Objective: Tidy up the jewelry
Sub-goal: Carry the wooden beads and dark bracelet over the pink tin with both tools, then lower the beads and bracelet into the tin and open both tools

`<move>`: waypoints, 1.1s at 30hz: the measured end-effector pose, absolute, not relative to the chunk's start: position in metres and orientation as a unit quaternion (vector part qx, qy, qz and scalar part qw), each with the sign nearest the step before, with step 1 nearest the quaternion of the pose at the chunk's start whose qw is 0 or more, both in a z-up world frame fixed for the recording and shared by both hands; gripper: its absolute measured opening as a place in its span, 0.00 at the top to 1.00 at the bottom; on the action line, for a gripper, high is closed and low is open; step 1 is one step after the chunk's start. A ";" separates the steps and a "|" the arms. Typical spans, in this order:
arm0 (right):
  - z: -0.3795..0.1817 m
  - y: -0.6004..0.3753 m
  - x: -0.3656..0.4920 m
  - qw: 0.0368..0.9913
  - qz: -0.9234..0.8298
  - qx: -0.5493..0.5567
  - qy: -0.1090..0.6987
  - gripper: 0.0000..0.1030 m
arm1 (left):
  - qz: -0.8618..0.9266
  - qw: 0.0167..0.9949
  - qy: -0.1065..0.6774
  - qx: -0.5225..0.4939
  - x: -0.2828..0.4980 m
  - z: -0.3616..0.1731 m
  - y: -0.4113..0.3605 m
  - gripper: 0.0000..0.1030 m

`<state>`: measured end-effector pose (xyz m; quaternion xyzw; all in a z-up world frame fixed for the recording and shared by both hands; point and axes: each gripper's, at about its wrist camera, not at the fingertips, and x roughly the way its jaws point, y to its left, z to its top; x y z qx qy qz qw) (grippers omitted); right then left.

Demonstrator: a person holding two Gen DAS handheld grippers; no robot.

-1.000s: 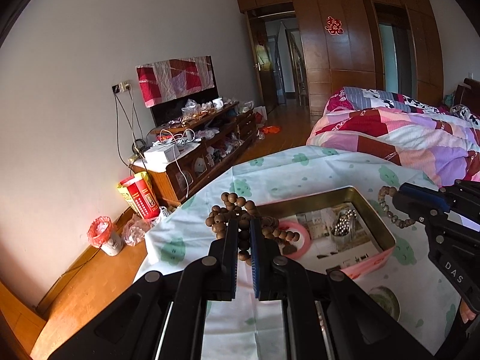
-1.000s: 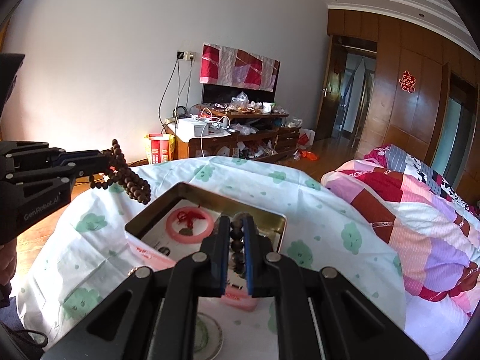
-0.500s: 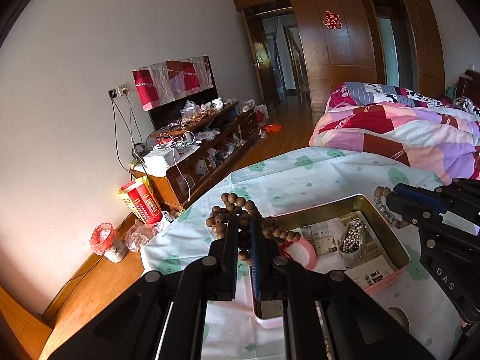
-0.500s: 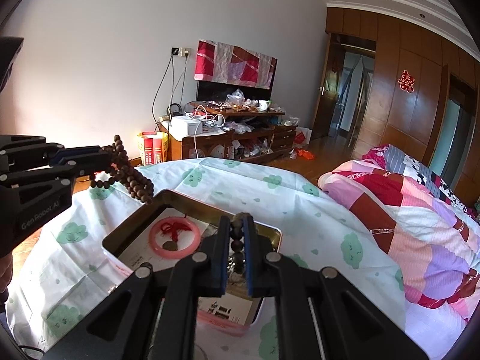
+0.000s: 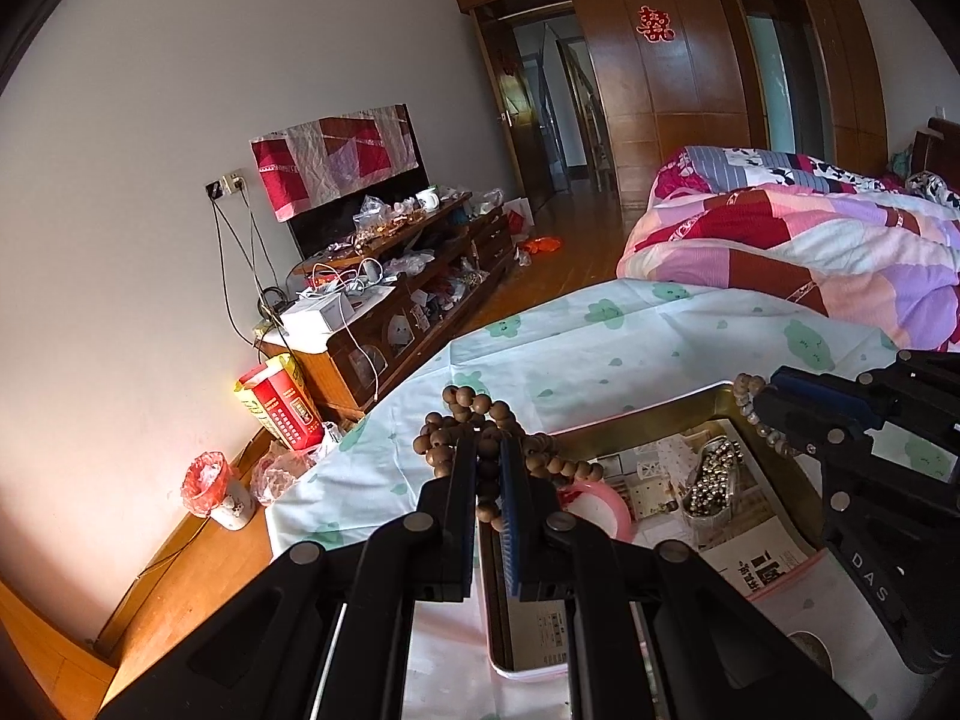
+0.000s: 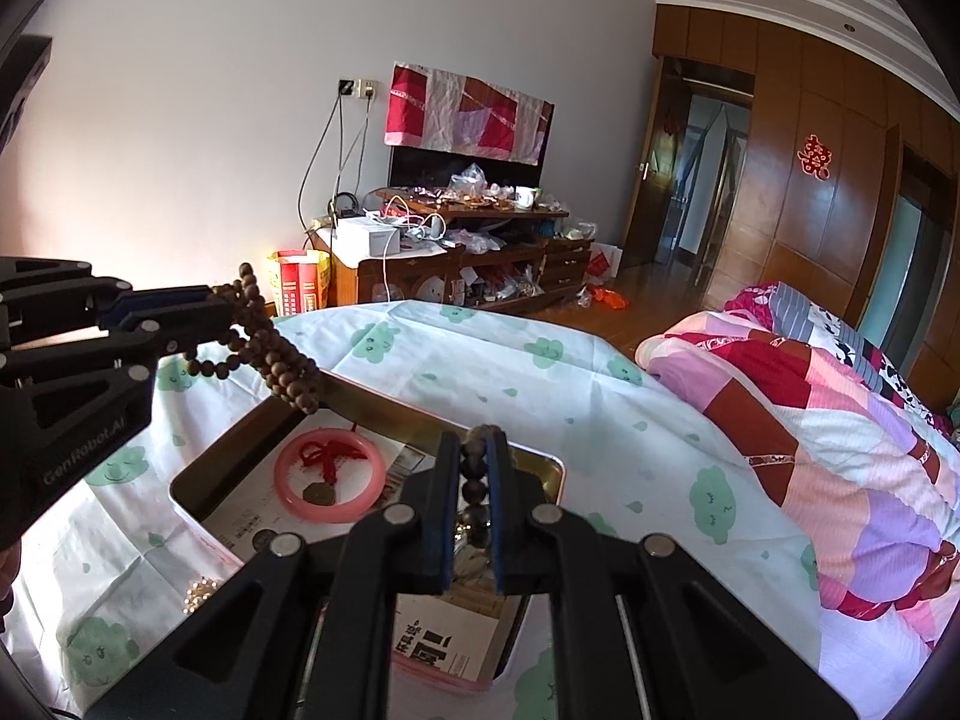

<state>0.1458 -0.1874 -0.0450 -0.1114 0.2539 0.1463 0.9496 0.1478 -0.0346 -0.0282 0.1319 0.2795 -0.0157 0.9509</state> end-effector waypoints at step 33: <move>-0.076 -0.185 0.172 0.937 0.134 -0.119 0.299 0.90 | -0.006 0.932 0.335 0.139 0.177 -0.071 -0.032 0.93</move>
